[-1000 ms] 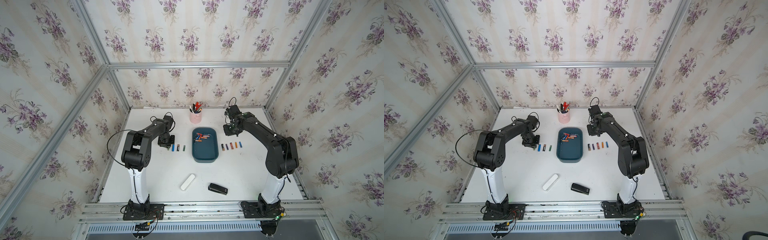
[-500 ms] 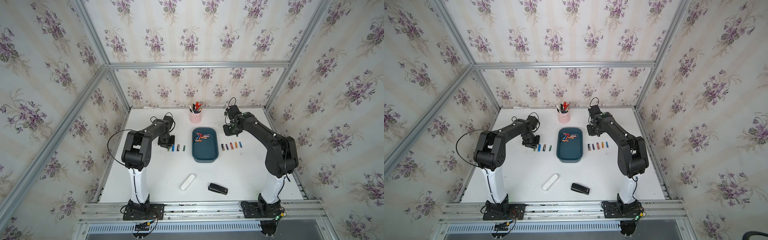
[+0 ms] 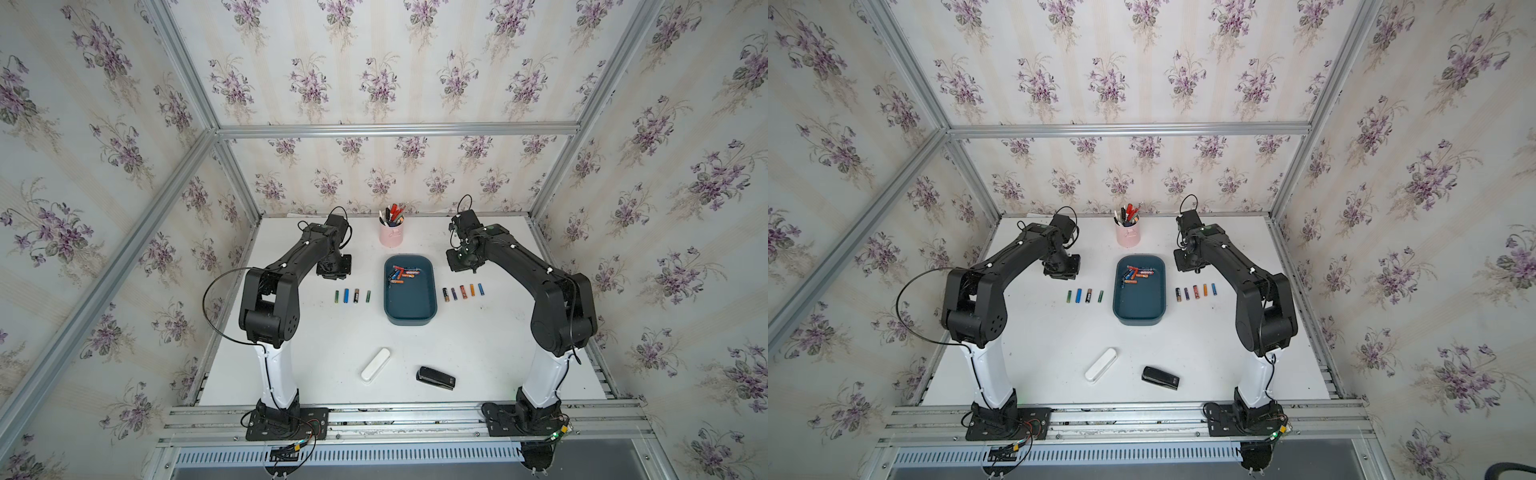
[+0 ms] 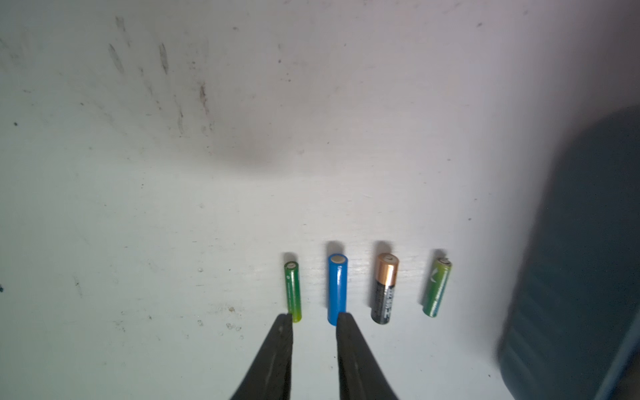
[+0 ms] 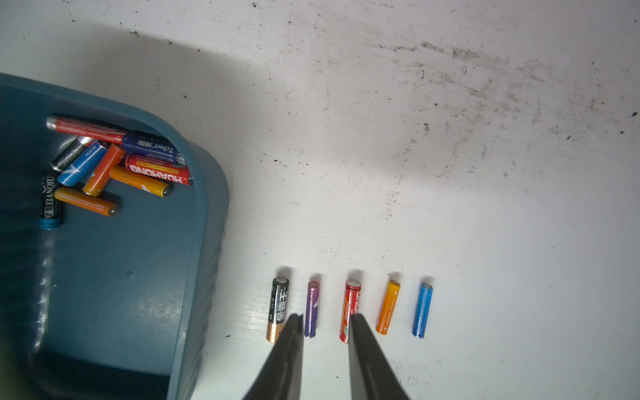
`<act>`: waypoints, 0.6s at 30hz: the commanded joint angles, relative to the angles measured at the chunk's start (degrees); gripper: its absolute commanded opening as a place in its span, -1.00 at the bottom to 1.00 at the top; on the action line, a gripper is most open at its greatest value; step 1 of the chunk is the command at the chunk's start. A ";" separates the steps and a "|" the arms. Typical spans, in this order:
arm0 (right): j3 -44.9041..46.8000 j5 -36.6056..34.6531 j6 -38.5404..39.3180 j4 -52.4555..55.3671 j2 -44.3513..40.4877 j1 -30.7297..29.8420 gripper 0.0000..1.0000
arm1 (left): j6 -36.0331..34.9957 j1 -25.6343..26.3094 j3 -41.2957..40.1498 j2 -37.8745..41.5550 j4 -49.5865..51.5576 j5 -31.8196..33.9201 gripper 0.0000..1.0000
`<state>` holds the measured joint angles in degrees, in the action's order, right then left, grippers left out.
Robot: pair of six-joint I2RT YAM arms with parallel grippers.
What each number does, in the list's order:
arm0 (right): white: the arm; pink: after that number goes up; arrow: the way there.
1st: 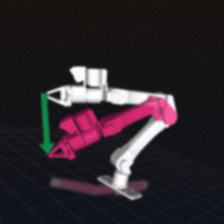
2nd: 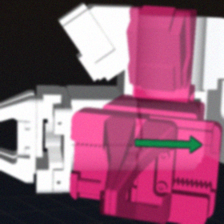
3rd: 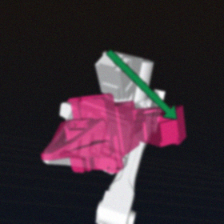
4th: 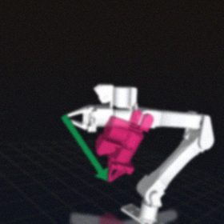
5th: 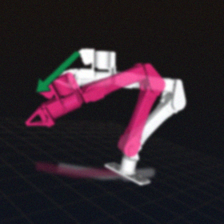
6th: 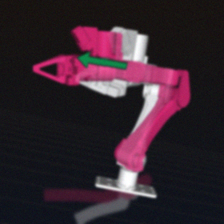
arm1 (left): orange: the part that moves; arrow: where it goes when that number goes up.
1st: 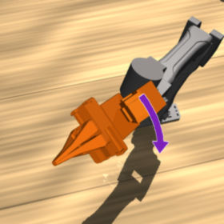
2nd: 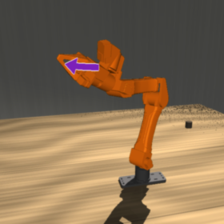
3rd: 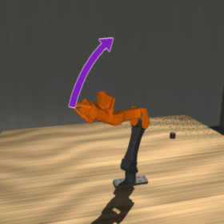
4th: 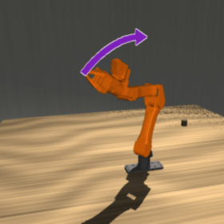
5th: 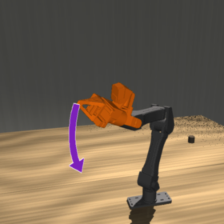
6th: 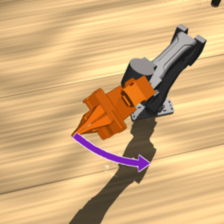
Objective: Take the batteries out of the storage box
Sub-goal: Place the battery at the center of the board, then pick up the battery from the storage box.
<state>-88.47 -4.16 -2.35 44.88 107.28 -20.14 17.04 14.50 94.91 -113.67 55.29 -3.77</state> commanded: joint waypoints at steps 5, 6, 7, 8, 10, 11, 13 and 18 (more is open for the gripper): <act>1.49 0.48 -0.20 -0.95 -1.68 0.01 -0.43 | -0.33 8.04 15.39 -5.30 9.22 4.50 -0.41; 1.82 0.53 -0.20 -1.14 -1.88 0.02 -0.43 | -0.31 9.42 17.90 -6.73 9.81 4.69 -0.40; 2.04 0.44 -0.20 -1.19 -2.00 0.06 -0.43 | -0.46 10.61 20.10 -8.06 10.20 4.78 -0.38; 2.30 0.44 -0.16 -1.29 -2.21 0.01 -0.43 | -0.62 12.09 22.60 -9.63 10.66 4.82 -0.35; 2.72 0.30 -0.11 -1.39 -2.65 0.10 -0.43 | -0.96 14.34 27.50 -12.84 11.55 4.51 -0.29; 2.88 0.29 -0.11 -1.45 -2.84 0.10 -0.43 | -0.93 15.31 30.10 -14.62 12.29 4.14 -0.27; 3.14 0.23 -0.11 -1.55 -3.21 0.10 -0.43 | -1.14 17.00 35.10 -18.15 13.14 3.44 -0.22; 3.28 0.33 0.05 -1.55 -3.40 0.19 -0.42 | -2.42 19.42 41.96 -24.27 13.24 1.58 -0.07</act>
<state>-85.21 -3.77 -2.57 43.53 104.31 -20.08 15.94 33.43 134.78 -136.05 66.63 -0.95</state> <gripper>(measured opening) 0.288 0.462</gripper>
